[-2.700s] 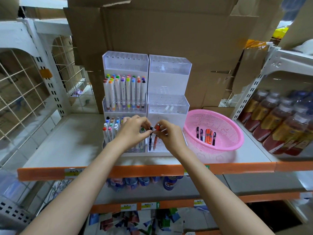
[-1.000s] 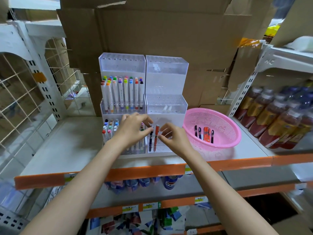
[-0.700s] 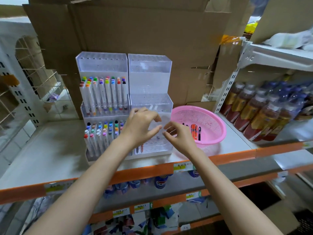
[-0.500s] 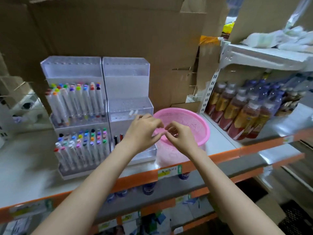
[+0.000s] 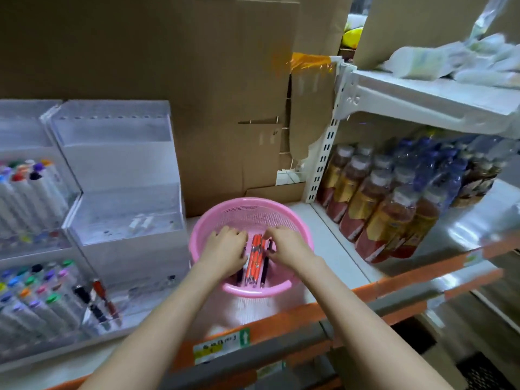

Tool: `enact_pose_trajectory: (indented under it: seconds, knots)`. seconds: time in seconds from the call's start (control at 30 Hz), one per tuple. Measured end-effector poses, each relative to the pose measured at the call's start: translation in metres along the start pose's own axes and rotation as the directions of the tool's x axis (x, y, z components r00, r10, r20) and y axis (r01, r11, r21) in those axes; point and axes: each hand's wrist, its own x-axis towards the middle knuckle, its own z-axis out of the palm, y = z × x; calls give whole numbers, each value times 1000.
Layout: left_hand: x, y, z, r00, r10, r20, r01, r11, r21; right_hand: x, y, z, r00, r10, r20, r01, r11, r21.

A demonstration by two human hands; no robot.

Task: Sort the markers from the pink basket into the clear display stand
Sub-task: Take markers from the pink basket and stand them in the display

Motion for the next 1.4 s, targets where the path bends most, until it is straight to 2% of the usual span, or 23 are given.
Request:
enact_pose_trajectory:
  seconds: [0.23, 0.53, 0.9, 1.1, 1.17, 1.3, 1.4]
  knots:
    - [19, -2, 9, 966, -228, 126, 246, 956, -160, 29, 7, 11, 993, 47, 106, -46, 999, -7]
    - [18, -2, 9, 932, -292, 216, 349, 883, -314, 37, 8, 17, 983, 86, 161, -101, 991, 91]
    - [18, -5, 4, 921, -323, 216, 388, 799, -460, 34, 3, 9, 974, 126, 187, -140, 988, 65]
    - [18, -4, 4, 946, -276, 169, 322, 751, -577, 35, -4, 9, 973, 165, 159, -165, 986, -17]
    - [18, -4, 4, 950, -273, 151, 309, 750, -585, 36, -5, 9, 973, 173, 154, -180, 983, 26]
    - [19, -7, 2, 946, -303, 117, 309, 724, -617, 37, -3, 5, 967, 186, 172, -232, 925, 301]
    - [19, -8, 1, 943, -322, 84, 299, 709, -639, 34, -2, 2, 984, 124, 125, -169, 867, 468]
